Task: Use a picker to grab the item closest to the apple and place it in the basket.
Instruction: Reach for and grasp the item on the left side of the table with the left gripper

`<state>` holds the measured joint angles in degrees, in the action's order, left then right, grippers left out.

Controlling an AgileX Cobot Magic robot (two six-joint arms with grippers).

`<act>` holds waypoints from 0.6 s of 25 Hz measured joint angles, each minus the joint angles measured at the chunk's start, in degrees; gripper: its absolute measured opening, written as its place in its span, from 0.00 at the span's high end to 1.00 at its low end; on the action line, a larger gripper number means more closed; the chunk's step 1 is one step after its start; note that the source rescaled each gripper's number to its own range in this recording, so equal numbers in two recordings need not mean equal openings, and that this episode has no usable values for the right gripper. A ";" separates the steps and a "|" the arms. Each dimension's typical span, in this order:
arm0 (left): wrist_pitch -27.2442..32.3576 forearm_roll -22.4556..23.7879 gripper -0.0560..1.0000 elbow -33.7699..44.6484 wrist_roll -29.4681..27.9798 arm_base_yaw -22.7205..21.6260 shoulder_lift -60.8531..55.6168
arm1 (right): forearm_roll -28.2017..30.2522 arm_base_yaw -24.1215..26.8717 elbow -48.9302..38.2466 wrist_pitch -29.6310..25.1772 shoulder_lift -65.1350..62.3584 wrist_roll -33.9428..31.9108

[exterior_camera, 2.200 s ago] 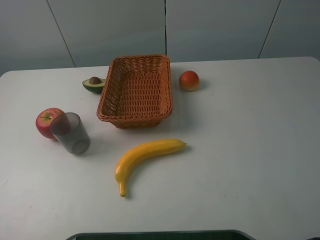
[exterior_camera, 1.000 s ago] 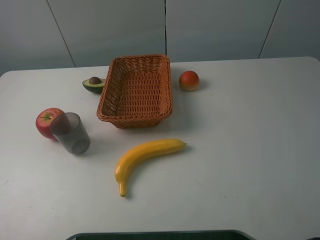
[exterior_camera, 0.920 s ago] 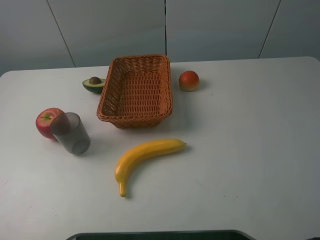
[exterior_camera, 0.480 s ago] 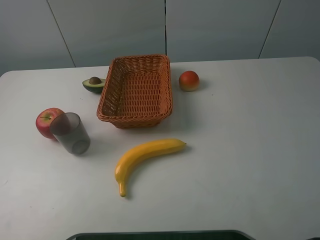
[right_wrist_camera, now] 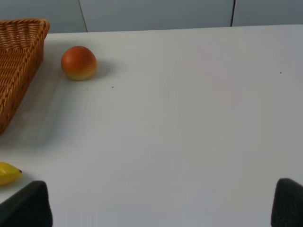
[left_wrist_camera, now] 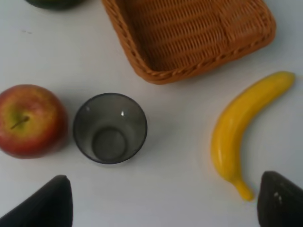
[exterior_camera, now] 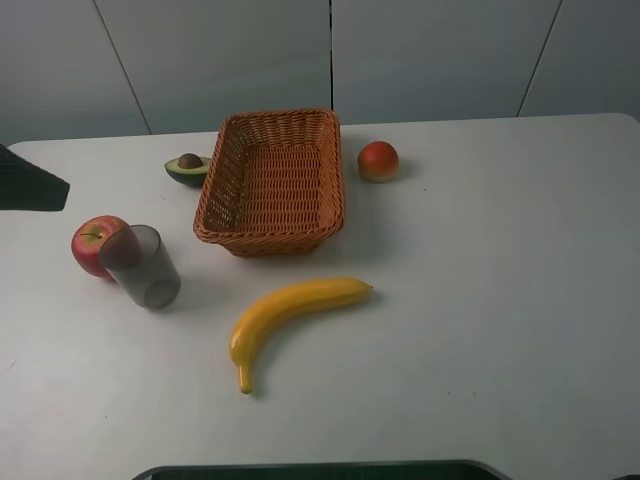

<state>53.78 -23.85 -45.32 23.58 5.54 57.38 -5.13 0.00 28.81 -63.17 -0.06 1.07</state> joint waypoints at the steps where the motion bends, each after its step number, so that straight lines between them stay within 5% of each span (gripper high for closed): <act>1: 0.21 0.29 0.00 -1.70 0.07 1.05 3.63 | 0.00 0.00 0.00 0.00 0.00 0.00; 7: 1.78 10.10 0.00 -7.93 -0.49 12.87 19.33 | 0.00 0.00 0.00 0.00 0.00 0.00; 12: 1.68 23.85 0.00 -9.21 -10.02 21.68 26.88 | 0.00 0.00 0.00 0.00 0.00 0.00; 15: 1.68 25.83 0.00 -9.21 -12.33 23.55 29.00 | 0.00 0.00 0.00 0.00 0.00 0.00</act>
<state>55.46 1.98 -54.52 11.24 29.09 86.38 -5.13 0.00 28.81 -63.17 -0.06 1.07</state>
